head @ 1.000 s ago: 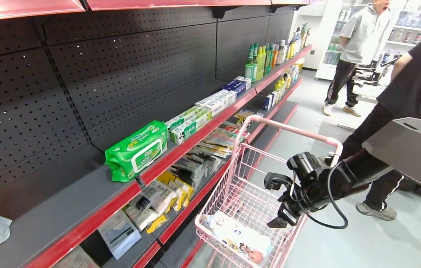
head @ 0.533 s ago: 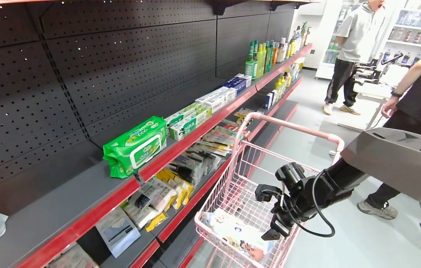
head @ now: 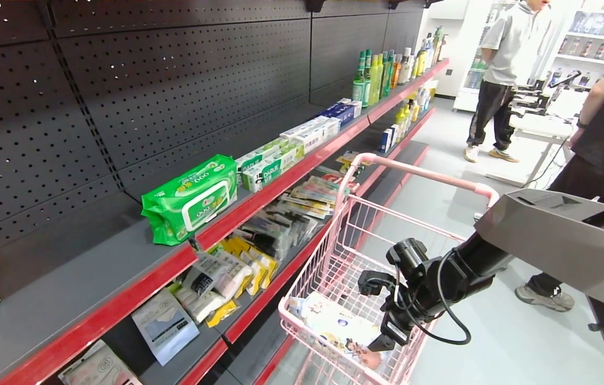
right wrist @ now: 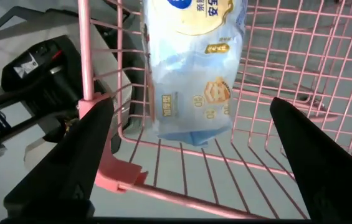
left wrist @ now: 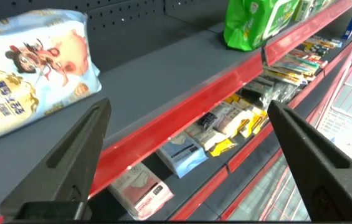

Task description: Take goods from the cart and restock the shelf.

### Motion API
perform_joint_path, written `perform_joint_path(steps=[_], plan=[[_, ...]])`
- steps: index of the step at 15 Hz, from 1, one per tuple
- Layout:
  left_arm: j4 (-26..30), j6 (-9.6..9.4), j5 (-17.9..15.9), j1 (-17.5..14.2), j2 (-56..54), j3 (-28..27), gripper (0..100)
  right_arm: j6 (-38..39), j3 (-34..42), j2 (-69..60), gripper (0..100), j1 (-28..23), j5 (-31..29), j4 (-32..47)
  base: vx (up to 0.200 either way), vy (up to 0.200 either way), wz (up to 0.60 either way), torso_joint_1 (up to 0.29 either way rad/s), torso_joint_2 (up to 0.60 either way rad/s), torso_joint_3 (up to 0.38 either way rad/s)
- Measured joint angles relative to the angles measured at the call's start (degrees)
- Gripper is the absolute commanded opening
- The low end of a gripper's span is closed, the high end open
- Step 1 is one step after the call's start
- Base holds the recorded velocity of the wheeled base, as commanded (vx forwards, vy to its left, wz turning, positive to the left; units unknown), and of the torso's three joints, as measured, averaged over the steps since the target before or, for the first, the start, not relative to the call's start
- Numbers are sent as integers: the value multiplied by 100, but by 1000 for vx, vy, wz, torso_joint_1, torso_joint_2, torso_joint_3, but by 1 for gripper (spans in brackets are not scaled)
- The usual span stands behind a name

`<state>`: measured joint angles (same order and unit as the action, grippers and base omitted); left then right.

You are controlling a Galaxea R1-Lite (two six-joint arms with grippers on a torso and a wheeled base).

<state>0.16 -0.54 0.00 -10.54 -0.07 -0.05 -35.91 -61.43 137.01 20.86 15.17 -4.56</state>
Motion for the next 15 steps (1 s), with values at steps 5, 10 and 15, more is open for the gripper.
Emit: perform_joint_path(steps=[5, 10, 15], plan=[[-2, 0, 0, 2, 0, 5, 100, 0, -45, 4, 100, -9, 22, 2, 0, 0, 0, -144, 347, 199], [-5, 0, 0, 2, 0, 0, 100, 6, -98, 1, 100, 4, 276, -1, 0, 0, 0, -63, 161, 92], [0, 0, 0, 2, 0, 2, 100, 9, -54, 23, 100, 2, 254, -6, 0, 0, 0, -149, 364, 218]])
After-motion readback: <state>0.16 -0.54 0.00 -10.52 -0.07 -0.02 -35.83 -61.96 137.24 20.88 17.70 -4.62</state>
